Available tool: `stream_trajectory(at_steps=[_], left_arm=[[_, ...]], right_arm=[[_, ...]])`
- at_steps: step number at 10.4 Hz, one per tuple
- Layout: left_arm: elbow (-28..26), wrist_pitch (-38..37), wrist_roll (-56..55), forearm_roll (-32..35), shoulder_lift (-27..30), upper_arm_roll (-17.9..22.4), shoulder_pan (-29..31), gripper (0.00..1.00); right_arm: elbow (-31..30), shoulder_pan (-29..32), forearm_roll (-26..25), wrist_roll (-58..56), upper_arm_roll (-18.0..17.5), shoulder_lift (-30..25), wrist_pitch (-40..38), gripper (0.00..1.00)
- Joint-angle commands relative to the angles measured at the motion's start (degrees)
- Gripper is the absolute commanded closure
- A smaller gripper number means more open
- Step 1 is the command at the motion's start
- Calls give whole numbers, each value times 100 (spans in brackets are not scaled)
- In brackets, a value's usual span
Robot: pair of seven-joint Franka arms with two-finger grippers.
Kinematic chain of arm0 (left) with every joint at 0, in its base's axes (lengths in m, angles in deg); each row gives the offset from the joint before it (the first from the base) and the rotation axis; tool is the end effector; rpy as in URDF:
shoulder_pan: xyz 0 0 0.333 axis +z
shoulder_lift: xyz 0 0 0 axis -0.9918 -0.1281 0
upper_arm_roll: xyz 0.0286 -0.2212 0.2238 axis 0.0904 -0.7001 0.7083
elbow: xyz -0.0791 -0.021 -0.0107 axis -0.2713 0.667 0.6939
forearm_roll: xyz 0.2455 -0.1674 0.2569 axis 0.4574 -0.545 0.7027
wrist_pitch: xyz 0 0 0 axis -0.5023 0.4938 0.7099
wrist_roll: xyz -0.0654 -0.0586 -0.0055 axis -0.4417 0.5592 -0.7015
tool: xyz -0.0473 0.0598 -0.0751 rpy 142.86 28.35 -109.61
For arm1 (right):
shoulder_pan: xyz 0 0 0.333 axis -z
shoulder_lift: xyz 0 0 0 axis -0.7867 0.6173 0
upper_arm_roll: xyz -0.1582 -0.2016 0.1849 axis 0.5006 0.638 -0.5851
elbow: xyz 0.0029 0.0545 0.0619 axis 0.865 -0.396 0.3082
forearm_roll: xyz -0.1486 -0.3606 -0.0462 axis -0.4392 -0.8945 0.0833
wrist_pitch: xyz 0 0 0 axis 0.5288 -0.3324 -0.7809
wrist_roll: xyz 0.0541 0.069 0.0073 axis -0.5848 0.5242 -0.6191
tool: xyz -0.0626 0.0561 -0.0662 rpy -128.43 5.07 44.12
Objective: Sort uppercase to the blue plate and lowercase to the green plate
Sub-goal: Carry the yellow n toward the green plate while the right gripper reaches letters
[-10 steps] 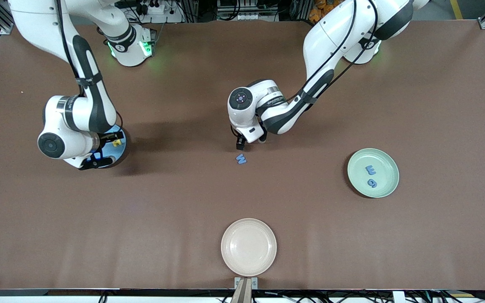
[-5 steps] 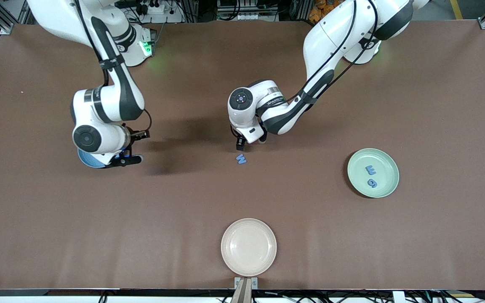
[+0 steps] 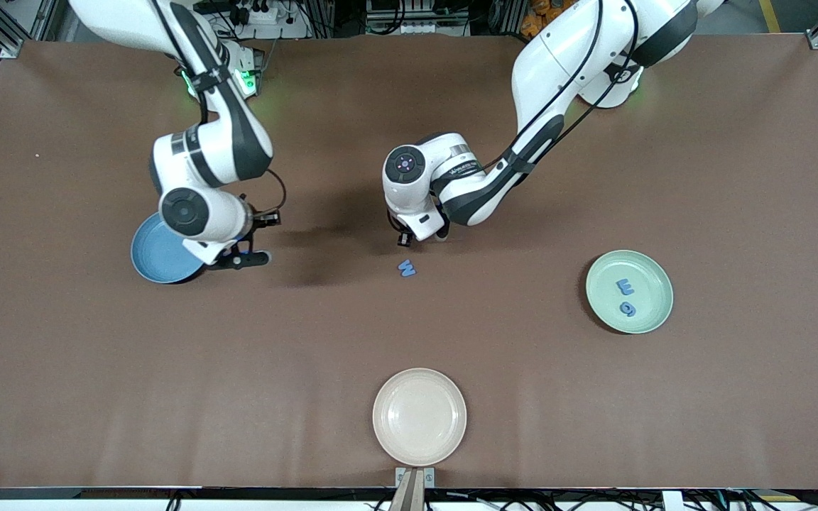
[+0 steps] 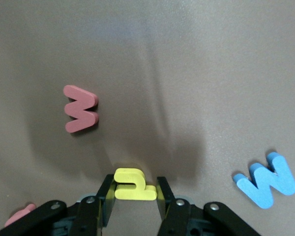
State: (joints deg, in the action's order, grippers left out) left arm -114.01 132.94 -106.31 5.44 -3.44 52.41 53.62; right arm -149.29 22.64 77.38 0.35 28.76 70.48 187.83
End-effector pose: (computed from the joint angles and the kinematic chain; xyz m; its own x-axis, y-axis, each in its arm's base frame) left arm 0.4267 -0.5425 0.1734 0.1807 0.9832 -0.0271 0.9810 -0.1822 -0.0663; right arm 0.5067 0.2237 0.2846 0.9358 0.0910 -0.3405 0.0995 -0.9950 0.0075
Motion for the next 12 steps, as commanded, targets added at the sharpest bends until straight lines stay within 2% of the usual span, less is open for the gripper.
stream_trajectory(at_steps=[1,3,5,6,10,11,12], left_arm=[[-2,-24,-31,-45,96,248,80,100],[7,-296,91,-36,464,581,386,100],[7,-665,625,-36,851,583,1132,100],[-2,-745,898,-45,1044,574,1579,100],[-80,-1175,2233,-115,1134,574,2899,100],[-185,-1185,2541,-115,1134,574,3128,100],[-308,-1185,2788,-115,1134,574,3339,100]], right_arm=[[-518,32,15,602,-500,-459,498,37],[-1201,24,23,700,-852,-652,1628,37],[-1512,-81,15,1346,-1308,-619,2597,37],[-1495,-91,-38,1716,-1580,-575,2923,37],[-1373,-468,-143,2595,-1872,-66,3716,37],[-1207,-521,-396,2981,-1969,127,3743,37],[-1005,-617,-938,3612,-2004,355,3744,37]])
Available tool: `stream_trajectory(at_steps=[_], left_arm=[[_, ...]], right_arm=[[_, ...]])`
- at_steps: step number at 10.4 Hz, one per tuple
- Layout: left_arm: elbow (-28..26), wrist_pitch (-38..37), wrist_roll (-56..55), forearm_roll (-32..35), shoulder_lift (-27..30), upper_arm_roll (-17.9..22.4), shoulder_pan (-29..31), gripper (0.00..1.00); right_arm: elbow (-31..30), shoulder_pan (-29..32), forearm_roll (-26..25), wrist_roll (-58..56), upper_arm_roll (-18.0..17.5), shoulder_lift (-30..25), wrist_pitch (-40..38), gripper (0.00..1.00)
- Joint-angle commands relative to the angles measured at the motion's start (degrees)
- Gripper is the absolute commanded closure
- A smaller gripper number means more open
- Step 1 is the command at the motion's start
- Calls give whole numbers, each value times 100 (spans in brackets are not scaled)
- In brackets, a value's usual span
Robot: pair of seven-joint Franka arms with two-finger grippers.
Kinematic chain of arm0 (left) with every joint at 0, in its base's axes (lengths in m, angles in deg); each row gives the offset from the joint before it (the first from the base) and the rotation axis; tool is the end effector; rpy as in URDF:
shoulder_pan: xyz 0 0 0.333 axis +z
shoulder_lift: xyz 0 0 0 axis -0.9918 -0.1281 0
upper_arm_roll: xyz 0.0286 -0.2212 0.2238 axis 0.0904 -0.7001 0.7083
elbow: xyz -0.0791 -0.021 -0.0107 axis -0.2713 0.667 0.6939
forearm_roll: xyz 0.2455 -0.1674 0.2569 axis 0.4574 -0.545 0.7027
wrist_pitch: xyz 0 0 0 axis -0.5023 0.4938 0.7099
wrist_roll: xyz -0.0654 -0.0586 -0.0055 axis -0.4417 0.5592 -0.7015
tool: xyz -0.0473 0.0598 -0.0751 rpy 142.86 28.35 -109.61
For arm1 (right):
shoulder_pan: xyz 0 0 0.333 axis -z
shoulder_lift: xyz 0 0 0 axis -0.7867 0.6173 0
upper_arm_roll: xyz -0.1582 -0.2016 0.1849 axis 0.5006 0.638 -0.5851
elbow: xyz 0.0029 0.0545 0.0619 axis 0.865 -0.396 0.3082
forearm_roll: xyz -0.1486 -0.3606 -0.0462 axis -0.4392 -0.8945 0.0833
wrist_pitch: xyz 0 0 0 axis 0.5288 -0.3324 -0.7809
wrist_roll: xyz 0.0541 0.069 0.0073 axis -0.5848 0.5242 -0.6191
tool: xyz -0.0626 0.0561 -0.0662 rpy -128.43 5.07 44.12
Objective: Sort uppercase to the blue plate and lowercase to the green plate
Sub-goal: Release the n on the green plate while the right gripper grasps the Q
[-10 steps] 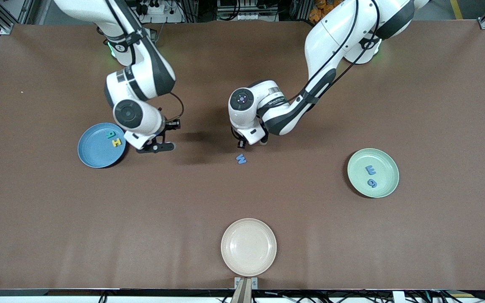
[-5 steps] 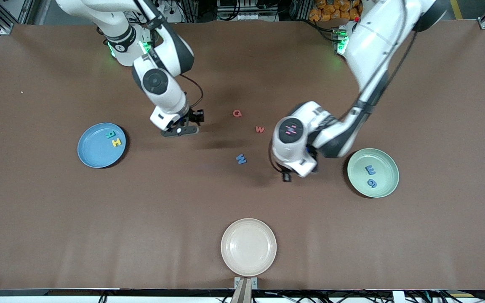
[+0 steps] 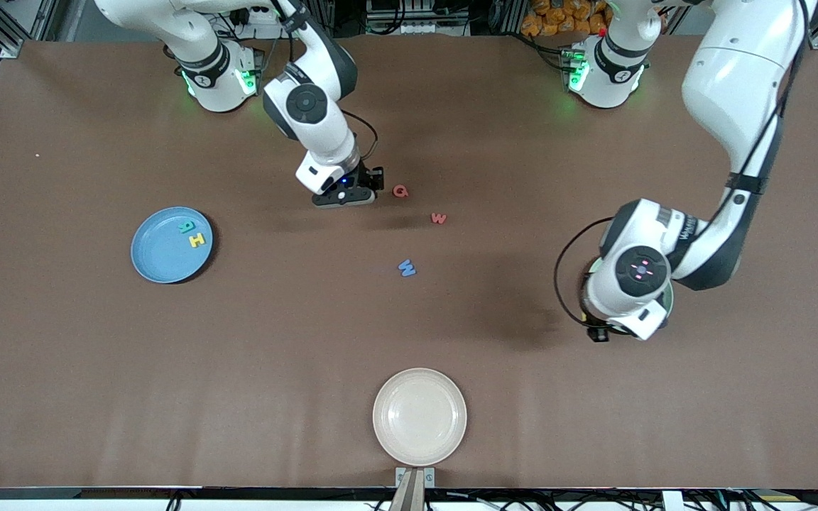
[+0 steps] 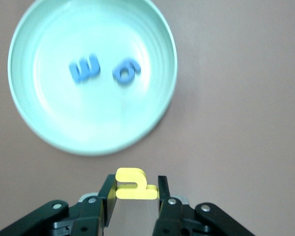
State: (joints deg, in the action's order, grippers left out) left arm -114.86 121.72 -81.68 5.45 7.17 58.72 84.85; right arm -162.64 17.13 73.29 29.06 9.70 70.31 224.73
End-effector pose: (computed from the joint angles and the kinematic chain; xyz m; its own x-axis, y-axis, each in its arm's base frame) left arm 0.6607 -0.1692 0.2539 -0.0120 0.9912 0.1316 0.9983 0.0194 -0.0550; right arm 0.3709 0.4022 0.2456 0.9993 0.0368 -0.0084 0.0355 -0.9919 -0.1223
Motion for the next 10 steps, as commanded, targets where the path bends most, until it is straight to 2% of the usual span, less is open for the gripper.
stream_trajectory(at_steps=[1,2,3,4,7,10], left_arm=[[-329,-115,528,-115,73,-57,393,100],[-356,-254,652,-98,73,-48,447,100],[-365,-343,766,-63,73,-48,551,10],[-409,-387,863,-45,64,-48,509,0],[-427,-414,855,-45,73,-74,465,0],[-462,-414,855,-36,73,-100,360,0]], right_arm=[[576,-172,-1204,1522,-107,644,54,37],[752,-268,-1716,2191,-116,856,54,37],[902,-313,-1947,2554,-168,1023,63,37],[1025,-313,-1958,2671,-265,1147,72,37],[991,-331,-1949,2856,-292,1384,545,38],[983,-410,-1958,2901,-327,1447,555,38]])
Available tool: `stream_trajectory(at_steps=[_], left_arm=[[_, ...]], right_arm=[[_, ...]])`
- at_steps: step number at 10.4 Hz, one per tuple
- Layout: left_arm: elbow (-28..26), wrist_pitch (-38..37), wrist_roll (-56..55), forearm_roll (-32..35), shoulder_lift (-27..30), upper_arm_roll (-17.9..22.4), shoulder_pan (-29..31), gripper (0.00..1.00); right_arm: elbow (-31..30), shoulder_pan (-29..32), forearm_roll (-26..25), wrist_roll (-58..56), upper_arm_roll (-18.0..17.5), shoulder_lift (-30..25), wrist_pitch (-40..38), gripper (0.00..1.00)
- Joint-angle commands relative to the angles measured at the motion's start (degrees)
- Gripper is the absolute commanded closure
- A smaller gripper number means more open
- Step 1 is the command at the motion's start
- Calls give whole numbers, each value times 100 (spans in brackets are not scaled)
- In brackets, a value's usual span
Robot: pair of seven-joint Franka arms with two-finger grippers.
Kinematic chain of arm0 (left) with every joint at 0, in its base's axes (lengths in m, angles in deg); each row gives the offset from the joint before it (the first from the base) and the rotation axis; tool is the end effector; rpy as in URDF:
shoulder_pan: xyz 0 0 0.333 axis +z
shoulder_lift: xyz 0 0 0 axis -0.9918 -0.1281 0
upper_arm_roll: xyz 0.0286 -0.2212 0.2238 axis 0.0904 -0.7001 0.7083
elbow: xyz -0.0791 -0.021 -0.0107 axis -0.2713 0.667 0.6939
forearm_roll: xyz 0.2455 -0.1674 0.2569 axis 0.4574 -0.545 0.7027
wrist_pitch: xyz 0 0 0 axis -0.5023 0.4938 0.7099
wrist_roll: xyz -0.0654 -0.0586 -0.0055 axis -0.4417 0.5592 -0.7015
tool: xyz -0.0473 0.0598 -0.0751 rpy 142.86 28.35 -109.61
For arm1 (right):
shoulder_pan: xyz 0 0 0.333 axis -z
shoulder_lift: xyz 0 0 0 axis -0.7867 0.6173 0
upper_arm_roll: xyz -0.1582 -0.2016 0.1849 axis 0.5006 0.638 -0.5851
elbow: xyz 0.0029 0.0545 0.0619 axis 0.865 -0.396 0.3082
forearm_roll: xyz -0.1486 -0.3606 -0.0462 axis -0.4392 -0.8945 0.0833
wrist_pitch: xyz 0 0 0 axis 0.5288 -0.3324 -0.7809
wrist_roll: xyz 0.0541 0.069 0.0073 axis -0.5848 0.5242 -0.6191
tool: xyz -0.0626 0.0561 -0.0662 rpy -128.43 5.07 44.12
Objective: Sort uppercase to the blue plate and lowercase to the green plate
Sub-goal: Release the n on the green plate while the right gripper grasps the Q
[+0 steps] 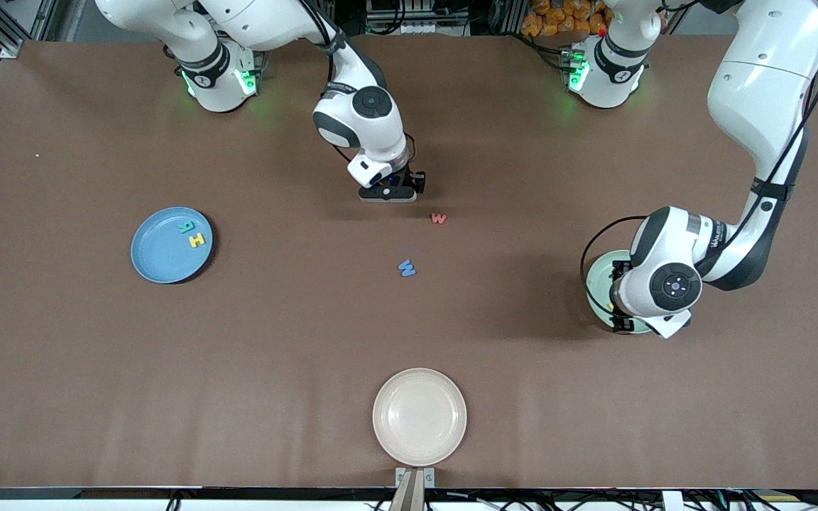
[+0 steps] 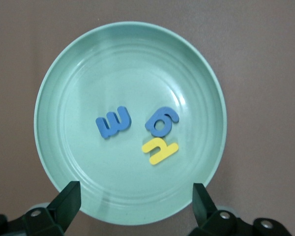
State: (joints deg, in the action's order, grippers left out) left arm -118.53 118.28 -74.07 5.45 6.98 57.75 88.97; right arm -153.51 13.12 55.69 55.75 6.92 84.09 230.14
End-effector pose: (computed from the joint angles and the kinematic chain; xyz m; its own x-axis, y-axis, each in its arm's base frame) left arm 0.6429 -0.1300 0.2237 0.0875 0.9862 0.1407 0.9800 -0.0598 -0.1900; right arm 0.3381 0.4826 0.1845 0.9967 -0.0736 0.0357 -0.0692 -0.9914 -0.1112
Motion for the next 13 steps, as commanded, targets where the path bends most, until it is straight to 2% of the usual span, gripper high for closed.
stream_trajectory(at_steps=[1,3,8,10,12,13], left_arm=[[-112,-62,94,-45,91,-4,-96,0],[-183,-62,94,-37,91,-4,-175,0],[-227,-62,59,-63,74,-13,-316,0],[-323,-44,33,-63,74,-13,-386,0],[-428,0,7,-80,83,-13,-474,0],[-473,9,-2,-89,91,-135,-457,0]], right_arm=[[70,-17,-198,223,-84,69,-12,38],[26,-17,-242,222,-84,95,-13,43],[-27,-35,-435,222,-84,139,-12,47],[-36,-35,-489,222,-84,148,-12,57],[-36,-35,-550,222,-76,174,-12,62],[-36,-35,-550,222,-84,191,-12,67]])
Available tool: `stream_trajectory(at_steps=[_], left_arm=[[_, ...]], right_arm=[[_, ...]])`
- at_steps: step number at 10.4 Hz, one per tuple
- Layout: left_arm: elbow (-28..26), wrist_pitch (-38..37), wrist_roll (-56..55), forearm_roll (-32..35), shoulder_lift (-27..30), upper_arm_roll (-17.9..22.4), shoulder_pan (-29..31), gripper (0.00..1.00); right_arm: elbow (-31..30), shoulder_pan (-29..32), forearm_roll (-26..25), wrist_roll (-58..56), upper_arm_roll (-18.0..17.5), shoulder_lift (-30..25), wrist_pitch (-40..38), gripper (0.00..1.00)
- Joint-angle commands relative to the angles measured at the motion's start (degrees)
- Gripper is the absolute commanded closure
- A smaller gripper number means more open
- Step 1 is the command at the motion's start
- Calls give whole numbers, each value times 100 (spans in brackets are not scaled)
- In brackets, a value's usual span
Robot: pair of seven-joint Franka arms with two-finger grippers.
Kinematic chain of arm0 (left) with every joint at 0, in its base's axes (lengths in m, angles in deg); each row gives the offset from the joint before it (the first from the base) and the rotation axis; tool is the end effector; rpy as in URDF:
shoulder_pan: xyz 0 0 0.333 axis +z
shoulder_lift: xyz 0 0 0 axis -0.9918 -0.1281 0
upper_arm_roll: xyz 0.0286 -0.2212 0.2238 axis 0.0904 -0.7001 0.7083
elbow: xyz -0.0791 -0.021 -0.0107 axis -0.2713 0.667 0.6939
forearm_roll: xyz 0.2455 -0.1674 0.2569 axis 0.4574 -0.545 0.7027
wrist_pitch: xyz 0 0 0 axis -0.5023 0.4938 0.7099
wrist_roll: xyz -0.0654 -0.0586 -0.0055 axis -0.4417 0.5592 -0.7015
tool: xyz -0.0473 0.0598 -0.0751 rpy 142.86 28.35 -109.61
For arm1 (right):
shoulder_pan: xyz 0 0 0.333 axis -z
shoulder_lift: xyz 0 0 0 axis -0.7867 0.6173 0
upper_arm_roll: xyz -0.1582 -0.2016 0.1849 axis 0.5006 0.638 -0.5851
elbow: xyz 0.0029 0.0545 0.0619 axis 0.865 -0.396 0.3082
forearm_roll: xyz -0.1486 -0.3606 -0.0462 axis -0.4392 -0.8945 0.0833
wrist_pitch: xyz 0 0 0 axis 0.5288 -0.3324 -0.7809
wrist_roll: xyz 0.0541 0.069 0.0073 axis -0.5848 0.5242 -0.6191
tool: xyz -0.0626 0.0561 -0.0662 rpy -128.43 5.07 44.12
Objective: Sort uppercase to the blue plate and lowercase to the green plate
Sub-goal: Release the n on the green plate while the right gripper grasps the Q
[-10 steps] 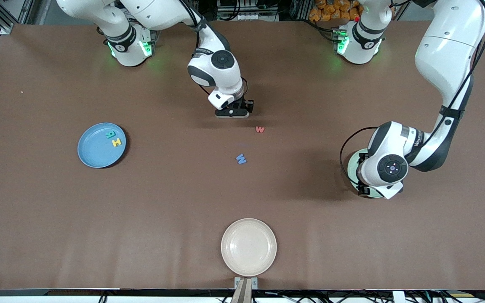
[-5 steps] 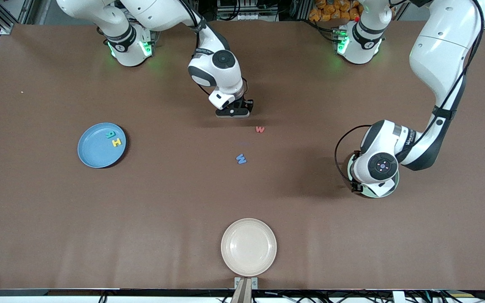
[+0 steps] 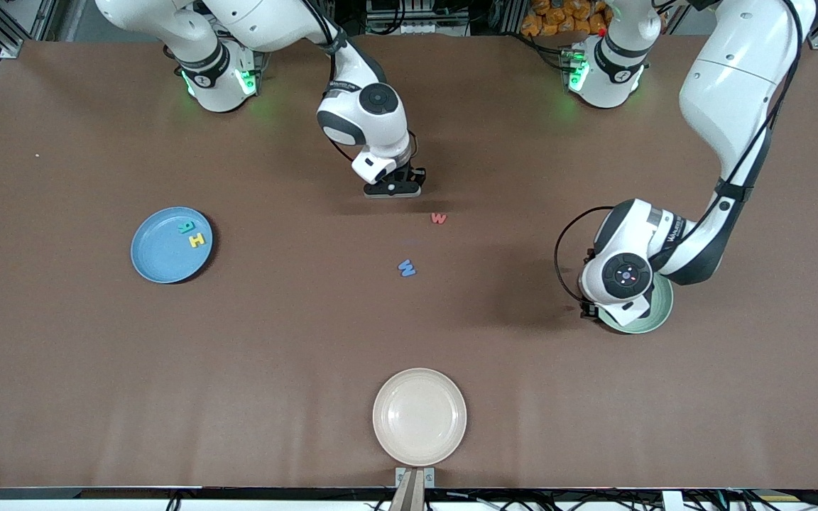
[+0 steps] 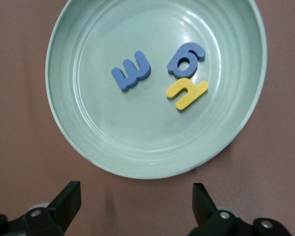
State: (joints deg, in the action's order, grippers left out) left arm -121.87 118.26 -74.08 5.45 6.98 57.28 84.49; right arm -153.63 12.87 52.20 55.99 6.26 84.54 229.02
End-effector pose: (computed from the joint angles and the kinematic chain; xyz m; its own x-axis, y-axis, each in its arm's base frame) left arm 0.6098 -0.1843 0.2023 0.1911 0.9714 0.1413 0.9576 -0.1529 -0.2444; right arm 0.3264 0.4858 0.1783 0.9989 -0.0098 0.0464 -0.0061 -0.9969 -0.0790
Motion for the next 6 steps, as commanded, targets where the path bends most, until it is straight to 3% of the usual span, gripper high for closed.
stream_trajectory(at_steps=[1,6], left_arm=[[-173,19,-11,-89,92,-150,-10,0],[-279,63,-195,-107,101,-545,-10,0]], right_arm=[[-23,-10,-201,199,-18,147,100,71],[12,77,-201,-37,-10,94,56,79]])
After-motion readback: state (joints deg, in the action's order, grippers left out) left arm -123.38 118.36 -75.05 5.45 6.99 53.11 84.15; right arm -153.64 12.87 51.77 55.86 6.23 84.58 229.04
